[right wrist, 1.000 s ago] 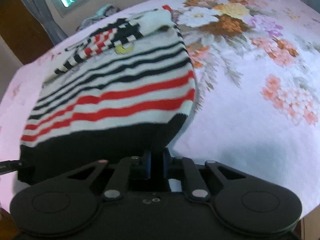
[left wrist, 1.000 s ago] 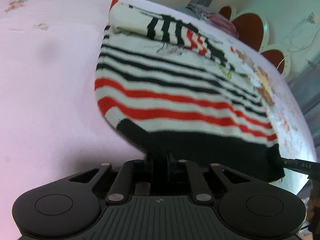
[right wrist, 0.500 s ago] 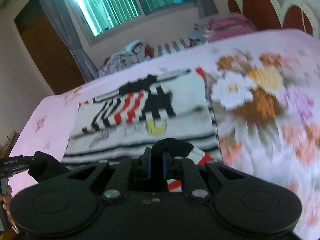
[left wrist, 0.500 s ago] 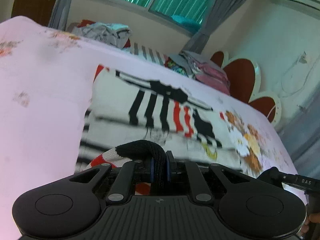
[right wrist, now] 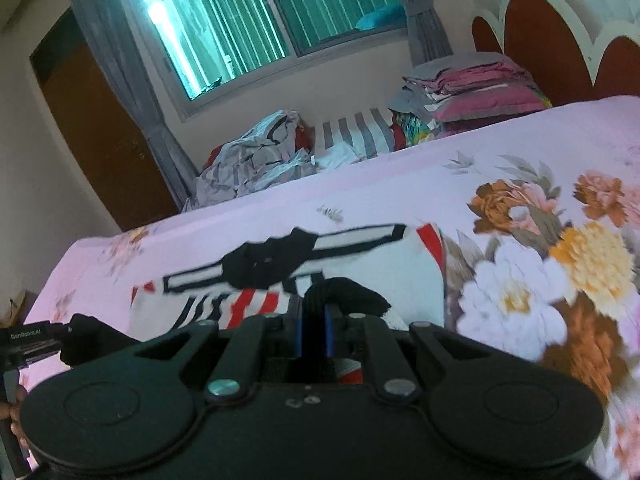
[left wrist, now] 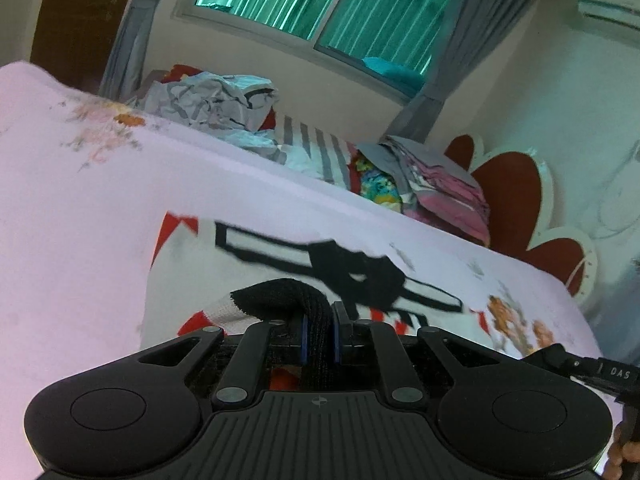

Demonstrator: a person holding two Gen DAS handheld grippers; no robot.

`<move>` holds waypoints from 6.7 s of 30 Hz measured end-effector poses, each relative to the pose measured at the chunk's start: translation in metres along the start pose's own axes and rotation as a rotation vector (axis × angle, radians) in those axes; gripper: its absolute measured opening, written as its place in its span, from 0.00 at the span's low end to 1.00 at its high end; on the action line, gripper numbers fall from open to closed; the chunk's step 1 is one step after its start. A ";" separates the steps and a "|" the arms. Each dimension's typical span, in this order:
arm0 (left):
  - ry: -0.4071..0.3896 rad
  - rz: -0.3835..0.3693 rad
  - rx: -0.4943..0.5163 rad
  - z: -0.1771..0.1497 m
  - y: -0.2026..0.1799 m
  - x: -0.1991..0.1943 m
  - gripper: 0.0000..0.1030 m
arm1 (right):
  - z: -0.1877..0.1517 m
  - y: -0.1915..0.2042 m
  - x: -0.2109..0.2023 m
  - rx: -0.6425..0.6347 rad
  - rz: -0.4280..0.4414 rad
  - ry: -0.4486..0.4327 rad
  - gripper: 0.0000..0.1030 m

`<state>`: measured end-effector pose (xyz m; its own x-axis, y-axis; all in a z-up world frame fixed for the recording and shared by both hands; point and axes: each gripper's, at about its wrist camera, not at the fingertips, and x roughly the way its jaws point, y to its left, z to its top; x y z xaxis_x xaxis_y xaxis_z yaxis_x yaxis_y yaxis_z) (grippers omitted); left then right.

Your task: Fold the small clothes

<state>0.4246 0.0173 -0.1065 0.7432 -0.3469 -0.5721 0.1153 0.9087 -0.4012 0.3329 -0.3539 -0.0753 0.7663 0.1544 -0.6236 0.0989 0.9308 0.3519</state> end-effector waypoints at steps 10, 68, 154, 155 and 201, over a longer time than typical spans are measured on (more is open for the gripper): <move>0.036 0.083 -0.030 0.025 0.009 0.072 0.10 | 0.030 -0.031 0.077 0.112 -0.005 0.066 0.10; 0.115 0.206 0.199 -0.008 -0.009 0.103 0.66 | 0.011 0.011 0.133 -0.322 -0.151 0.123 0.33; 0.120 0.264 0.290 -0.047 0.016 0.060 0.66 | -0.061 0.067 0.112 -0.397 -0.198 0.147 0.62; 0.122 0.258 0.293 -0.046 0.017 0.060 0.66 | -0.061 0.061 0.109 -0.391 -0.209 0.143 0.70; 0.154 -0.022 -0.376 -0.080 0.084 0.017 0.87 | -0.077 0.123 0.099 -0.293 -0.081 0.176 0.49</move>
<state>0.3941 0.0694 -0.2075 0.6323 -0.4221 -0.6496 -0.1402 0.7624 -0.6318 0.3717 -0.1990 -0.1473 0.6396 0.1069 -0.7612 -0.0509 0.9940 0.0968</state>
